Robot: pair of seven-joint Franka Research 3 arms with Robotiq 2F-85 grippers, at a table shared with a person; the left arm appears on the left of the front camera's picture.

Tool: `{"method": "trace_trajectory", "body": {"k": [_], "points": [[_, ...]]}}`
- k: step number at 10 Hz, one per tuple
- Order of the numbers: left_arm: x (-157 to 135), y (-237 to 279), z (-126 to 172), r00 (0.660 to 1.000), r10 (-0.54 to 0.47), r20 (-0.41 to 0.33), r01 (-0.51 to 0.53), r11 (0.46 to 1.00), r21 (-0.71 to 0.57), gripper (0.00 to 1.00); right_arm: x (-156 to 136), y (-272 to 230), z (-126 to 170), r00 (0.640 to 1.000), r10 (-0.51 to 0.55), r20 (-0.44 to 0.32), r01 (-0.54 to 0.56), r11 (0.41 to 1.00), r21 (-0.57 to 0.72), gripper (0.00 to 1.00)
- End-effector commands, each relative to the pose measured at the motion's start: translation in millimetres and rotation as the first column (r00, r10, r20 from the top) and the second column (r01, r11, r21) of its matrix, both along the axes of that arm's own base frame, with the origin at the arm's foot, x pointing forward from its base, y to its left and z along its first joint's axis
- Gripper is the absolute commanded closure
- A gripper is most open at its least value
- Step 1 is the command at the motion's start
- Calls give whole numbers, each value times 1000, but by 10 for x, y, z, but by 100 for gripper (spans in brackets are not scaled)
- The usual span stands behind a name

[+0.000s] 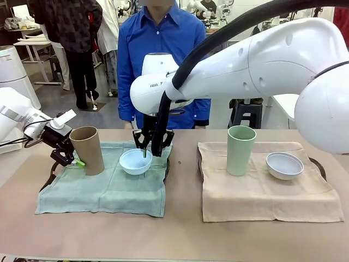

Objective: Set up a tray with a mat and arrange the tableware.
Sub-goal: Place the Picnic Bowl and Reusable plastic cup back onto the Handle tray in front of the human's position.

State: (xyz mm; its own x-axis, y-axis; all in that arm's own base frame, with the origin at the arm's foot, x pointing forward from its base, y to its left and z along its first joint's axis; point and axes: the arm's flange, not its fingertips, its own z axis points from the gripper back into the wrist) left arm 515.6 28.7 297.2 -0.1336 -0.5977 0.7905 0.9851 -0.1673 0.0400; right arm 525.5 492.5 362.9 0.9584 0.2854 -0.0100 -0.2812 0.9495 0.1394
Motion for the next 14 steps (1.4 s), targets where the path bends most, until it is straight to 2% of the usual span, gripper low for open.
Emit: {"method": "trace_trajectory", "body": {"k": [1,3,4,5,6,8,9,11,13,14], "points": [[-17,72,-43,998,54,-44,-49,994,93,0,-186,-173,273,998,-11,58,11,1000,4,0],[-24,152,-32,997,69,-44,-63,990,124,0,-346,-368,564,991,-35,126,29,998,52,0],[-32,215,0,995,91,-45,-83,984,157,0,-391,-440,634,989,-45,137,36,997,72,0],[-68,274,80,987,148,-59,-130,965,229,0,-472,-511,715,987,-52,150,41,996,74,0],[-140,321,248,977,205,-54,-179,935,308,0,-567,-588,801,986,-60,156,51,997,59,0],[-302,391,704,944,317,-93,-250,868,429,0,-731,-749,987,982,-86,167,81,996,35,0],[-401,384,958,914,391,-108,-294,822,488,0,-831,-837,1095,979,-96,180,95,995,14,0],[-594,258,1402,823,558,-105,-405,707,580,0,-1042,-949,1334,972,-108,207,113,993,-15,0],[-772,25,1803,740,671,-49,-502,599,624,0,-1316,-1078,1682,954,-126,271,141,989,-36,0],[-832,-98,1984,689,724,15,-565,525,636,0,-1443,-1119,1842,945,-135,298,155,987,-43,0]]}}
